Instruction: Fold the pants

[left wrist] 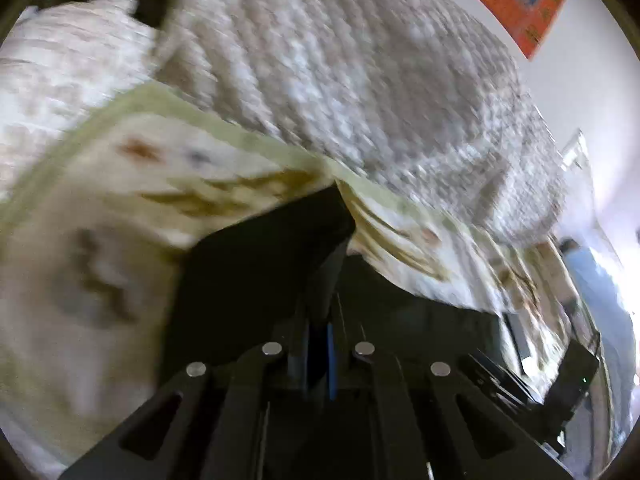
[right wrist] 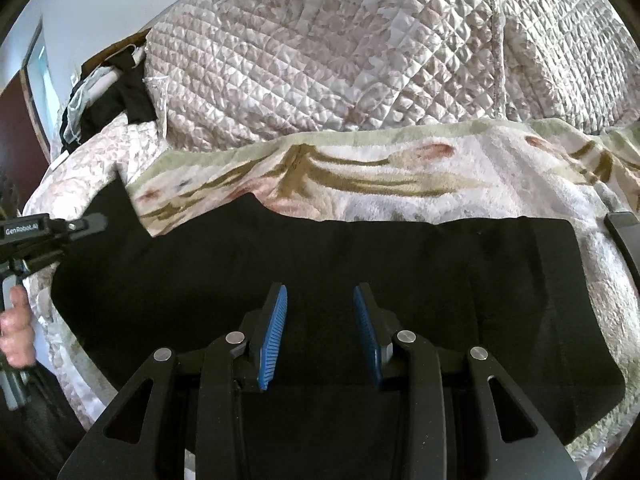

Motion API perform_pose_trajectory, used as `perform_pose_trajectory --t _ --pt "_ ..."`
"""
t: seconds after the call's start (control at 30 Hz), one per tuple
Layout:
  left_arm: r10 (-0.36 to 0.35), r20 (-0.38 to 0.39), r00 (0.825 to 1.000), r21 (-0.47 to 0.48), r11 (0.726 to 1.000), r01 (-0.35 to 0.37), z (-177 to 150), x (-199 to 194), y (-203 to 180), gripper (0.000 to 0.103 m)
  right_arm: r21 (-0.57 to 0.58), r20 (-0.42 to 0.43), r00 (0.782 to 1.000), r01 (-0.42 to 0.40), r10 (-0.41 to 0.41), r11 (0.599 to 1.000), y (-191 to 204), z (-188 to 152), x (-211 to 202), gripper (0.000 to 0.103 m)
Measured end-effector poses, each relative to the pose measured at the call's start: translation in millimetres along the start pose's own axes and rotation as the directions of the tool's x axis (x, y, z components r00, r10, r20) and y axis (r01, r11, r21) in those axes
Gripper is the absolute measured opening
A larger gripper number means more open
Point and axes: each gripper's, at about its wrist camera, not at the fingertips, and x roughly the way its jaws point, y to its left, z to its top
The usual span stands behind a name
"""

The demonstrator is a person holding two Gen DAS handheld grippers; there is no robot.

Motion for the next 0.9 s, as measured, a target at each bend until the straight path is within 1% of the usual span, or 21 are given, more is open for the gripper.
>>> perform_pose_trajectory --t 0.1,0.2,0.33,0.37,0.4,0.47,0.5,0.53,0.57,0.6,0.63,0.67,0.73,0.77,0.83,0.87,0.9 --pt "-0.058 -0.069 0.996 0.014 0.998 0.059 -11 28 -27 0.008 0.029 0.000 1.000 -0.010 0.010 1.000 -6 1 -2 0.035" --pt "-0.097 -0.139 0.986 0.034 0.994 0.103 -26 55 -49 0.008 0.043 -0.005 1.000 -0.021 0.021 0.999 -10 1 -2 0.035" --pt "-0.114 -0.226 0.967 0.051 0.990 0.129 -42 80 -57 0.009 0.046 -0.014 1.000 -0.027 0.027 0.999 -11 0 -2 0.035" --pt "-0.118 -0.229 0.966 0.043 0.990 0.132 -44 78 -53 0.009 0.046 -0.013 1.000 -0.027 0.028 0.999 -11 0 -2 0.035" --pt "-0.138 -0.226 0.964 0.028 0.989 0.148 -44 76 -50 0.010 0.046 -0.011 1.000 -0.026 0.026 0.999 -11 0 -1 0.035" --pt "-0.184 -0.218 0.958 0.021 0.981 0.193 -41 65 -50 0.020 0.058 -0.013 0.999 -0.029 0.030 0.998 -12 0 0 0.035" --pt "-0.209 -0.208 0.956 0.023 0.976 0.218 -40 59 -51 0.023 0.067 -0.015 0.999 -0.032 0.033 0.997 -13 -1 0 0.035" --pt "-0.235 -0.188 0.954 0.025 0.969 0.244 -37 51 -51 0.029 0.071 -0.016 0.999 -0.036 0.037 0.997 -14 -1 1 0.035" --pt "-0.253 -0.163 0.954 0.029 0.965 0.261 -34 42 -50 0.032 0.078 -0.019 0.999 -0.044 0.046 0.996 -14 -1 2 0.035" --pt "-0.254 -0.135 0.958 0.034 0.965 0.261 -31 35 -49 0.036 0.085 -0.023 0.998 -0.055 0.058 0.995 -15 -2 2 0.035" --pt "-0.240 -0.111 0.964 0.041 0.969 0.246 -27 28 -46 0.038 0.098 -0.031 0.996 -0.078 0.081 0.992 -16 -3 4 0.035" --pt "-0.203 -0.084 0.976 0.052 0.977 0.208 -23 22 -42 0.038 0.111 -0.041 0.993 -0.104 0.109 0.988 -16 -4 6 0.035" --pt "-0.099 -0.028 0.995 0.074 0.992 0.101 -17 14 -29 0.038 0.141 -0.059 0.983 -0.164 0.173 0.976 -16 -6 10 0.035" --pt "-0.049 -0.015 0.999 0.082 0.995 0.050 -15 12 -23 0.038 0.160 -0.069 0.975 -0.198 0.211 0.967 -15 -7 13 0.035" --pt "0.056 0.004 0.998 0.097 0.994 -0.056 -15 8 -8 0.038 0.176 -0.086 0.962 -0.242 0.260 0.954 -11 -9 19 0.036" --pt "0.098 0.011 0.995 0.094 0.991 -0.098 -15 8 0 0.038 0.178 -0.097 0.956 -0.257 0.277 0.950 -7 -9 22 0.036" --pt "0.123 0.009 0.992 0.086 0.989 -0.123 -15 7 7 0.038 0.177 -0.110 0.949 -0.273 0.295 0.945 -3 -9 26 0.035"
